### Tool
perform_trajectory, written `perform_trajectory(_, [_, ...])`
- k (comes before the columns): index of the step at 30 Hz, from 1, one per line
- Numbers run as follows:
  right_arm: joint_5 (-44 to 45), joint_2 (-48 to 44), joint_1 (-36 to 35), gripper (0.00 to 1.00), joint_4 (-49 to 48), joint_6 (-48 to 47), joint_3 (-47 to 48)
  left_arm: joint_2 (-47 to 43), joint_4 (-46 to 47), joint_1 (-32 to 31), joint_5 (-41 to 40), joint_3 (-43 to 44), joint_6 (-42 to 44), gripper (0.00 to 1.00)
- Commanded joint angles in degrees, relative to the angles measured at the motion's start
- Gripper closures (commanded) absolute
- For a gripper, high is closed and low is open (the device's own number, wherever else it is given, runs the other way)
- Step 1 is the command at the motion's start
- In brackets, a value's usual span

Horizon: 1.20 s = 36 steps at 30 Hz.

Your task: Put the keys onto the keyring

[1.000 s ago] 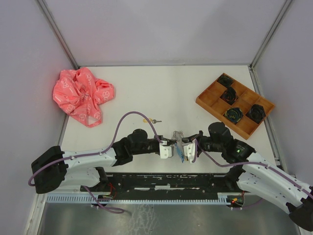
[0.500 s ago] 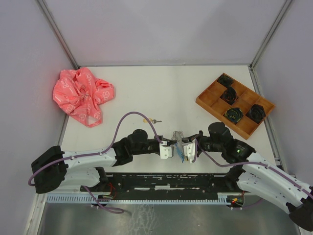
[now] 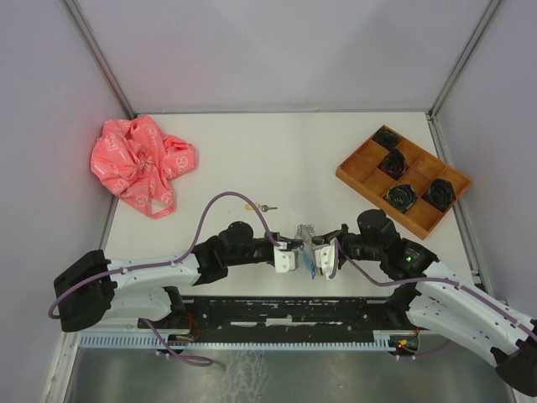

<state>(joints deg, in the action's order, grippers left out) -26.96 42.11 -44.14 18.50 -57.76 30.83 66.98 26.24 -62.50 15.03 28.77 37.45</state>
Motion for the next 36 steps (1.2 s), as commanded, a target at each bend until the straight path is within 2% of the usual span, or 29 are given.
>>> perform_trajectory(1, [-0.9, 0.1, -0.3, 0.99, -1.9, 0.9, 1.6, -0.7, 2.3, -0.5, -0.3, 1.4, 2.2, 0.97])
perform_trajectory(36, [-1.3, 0.0, -0.3, 0.99, -1.0, 1.1, 2.0, -0.8, 1.5, -0.6, -0.7, 1.7, 2.9, 0.97])
